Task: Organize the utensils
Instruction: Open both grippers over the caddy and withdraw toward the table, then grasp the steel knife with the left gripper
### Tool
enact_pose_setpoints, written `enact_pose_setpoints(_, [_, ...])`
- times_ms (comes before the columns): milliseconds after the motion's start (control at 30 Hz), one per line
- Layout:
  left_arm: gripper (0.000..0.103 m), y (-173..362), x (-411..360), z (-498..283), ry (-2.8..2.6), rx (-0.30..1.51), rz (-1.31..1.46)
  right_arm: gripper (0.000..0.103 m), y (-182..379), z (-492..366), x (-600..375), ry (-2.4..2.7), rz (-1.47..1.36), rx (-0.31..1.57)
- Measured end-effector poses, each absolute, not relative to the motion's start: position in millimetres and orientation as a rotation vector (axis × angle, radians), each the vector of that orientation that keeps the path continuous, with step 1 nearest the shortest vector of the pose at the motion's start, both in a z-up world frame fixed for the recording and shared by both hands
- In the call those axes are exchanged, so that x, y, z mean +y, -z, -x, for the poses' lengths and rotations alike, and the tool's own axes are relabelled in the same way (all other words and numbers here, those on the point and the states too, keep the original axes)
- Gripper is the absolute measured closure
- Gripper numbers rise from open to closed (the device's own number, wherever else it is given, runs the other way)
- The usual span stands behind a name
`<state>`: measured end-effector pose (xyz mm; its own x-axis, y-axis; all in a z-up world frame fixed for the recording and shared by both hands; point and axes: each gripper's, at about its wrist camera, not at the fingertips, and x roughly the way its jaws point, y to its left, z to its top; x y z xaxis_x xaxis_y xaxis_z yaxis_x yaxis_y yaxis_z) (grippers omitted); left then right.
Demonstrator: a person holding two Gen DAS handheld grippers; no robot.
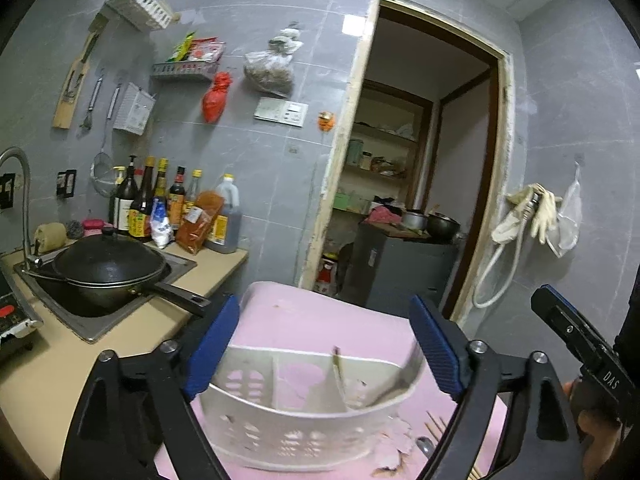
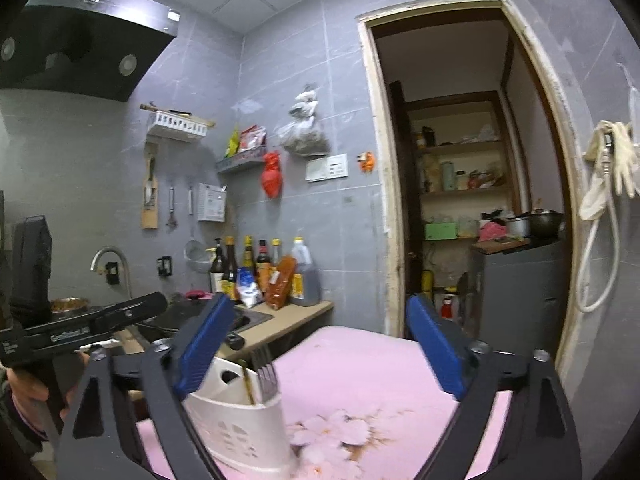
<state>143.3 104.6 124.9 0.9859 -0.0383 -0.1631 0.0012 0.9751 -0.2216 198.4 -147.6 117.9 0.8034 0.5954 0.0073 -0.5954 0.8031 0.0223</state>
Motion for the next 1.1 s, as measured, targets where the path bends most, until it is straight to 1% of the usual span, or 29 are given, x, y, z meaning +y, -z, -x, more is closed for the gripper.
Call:
enact_pose_setpoints(33, [0.017,-123.1,99.2,-142.0,0.029,0.171,0.216,0.002,-117.2,-197.1,-152.9,-0.629,-0.022,0.002])
enact_pose_setpoints(67, [0.016,-121.0,92.8,-141.0,0.042,0.178,0.208,0.000,-115.4,-195.0,-160.0,-0.615,-0.018,0.004])
enact_pose_setpoints(367, [0.015,-90.1,41.2,-143.6,0.148,0.274,0.171,0.000,-92.1,-184.9,-209.0,-0.508,0.005,0.056])
enact_pose_setpoints(600, [0.015,-63.6,13.7,-151.8,0.202,0.386,0.152,0.000,-63.4,-185.9,-238.2,-0.448,0.034,0.186])
enact_pose_setpoints(833, [0.015,-41.7,-5.3,-161.4,0.232,0.512,0.127,0.000,-38.7,-192.3,-244.1,-0.406,0.083,0.339])
enact_pose_setpoints(933, [0.015,-34.5,-9.2,-168.1,0.239,0.561,0.117,0.002,-28.0,-198.0,-239.9,-0.402,0.120,0.413])
enact_pose_setpoints(1000, [0.015,-29.4,-10.5,-170.5,0.235,0.585,0.116,0.007,-21.7,-201.3,-235.0,-0.412,0.146,0.453])
enact_pose_setpoints(1067, [0.015,-24.9,-12.2,-173.1,0.230,0.613,0.115,0.017,-15.2,-204.7,-230.4,-0.417,0.173,0.490])
enact_pose_setpoints(1100, [0.015,-22.7,-12.8,-174.8,0.234,0.629,0.116,0.019,-10.2,-207.2,-226.4,-0.424,0.193,0.519])
